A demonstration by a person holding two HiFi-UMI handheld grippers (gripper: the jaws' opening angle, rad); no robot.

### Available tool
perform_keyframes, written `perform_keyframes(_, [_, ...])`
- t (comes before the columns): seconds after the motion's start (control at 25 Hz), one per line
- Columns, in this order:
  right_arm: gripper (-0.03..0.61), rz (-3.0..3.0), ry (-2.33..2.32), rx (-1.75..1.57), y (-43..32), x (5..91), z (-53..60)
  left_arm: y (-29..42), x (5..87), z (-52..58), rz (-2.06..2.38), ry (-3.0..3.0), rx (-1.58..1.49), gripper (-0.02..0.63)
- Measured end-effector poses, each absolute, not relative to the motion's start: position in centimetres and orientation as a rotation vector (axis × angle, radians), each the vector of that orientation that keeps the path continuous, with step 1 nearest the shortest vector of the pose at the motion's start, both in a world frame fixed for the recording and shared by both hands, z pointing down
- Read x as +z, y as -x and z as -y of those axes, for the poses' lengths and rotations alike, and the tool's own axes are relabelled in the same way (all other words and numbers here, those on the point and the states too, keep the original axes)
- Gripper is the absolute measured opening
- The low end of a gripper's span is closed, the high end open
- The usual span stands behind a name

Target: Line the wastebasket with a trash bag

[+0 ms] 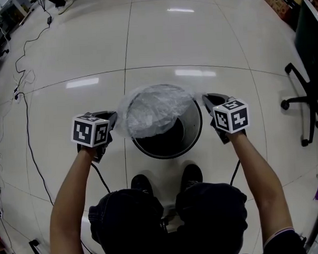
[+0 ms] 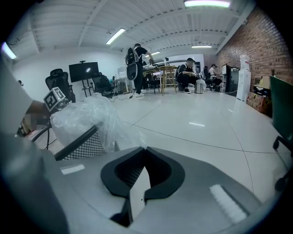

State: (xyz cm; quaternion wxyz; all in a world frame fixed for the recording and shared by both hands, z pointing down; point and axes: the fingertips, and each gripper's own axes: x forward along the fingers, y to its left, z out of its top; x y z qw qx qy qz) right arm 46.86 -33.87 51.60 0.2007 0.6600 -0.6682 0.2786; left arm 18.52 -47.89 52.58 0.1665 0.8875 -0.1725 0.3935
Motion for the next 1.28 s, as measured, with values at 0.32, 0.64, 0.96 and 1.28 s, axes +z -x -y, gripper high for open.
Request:
perform_keyframes(0.32, [0.052, 1.925, -1.866, 0.744, -45.1, 49.4, 32.1, -17.9, 50.9, 45.7, 0.507, -2.589, 1.117, 0.055])
perform_keyframes(0.64, [0.097, 1.961, -1.931, 0.717, -45.3, 45.9, 30.3, -16.7, 47.4, 44.5, 0.528, -2.646, 1.06, 0.123])
perform_keyframes(0.96, [0.098, 2.015, -1.926, 0.626, -44.2, 42.3, 31.3, -16.2, 44.4, 44.3, 0.559, -2.697, 1.045, 0.202])
perform_keyframes(1.28, [0.101, 2.048, -1.892, 0.577, -43.1, 40.9, 33.9, -18.0, 42.5, 45.8, 0.57, -2.745, 1.002, 0.204])
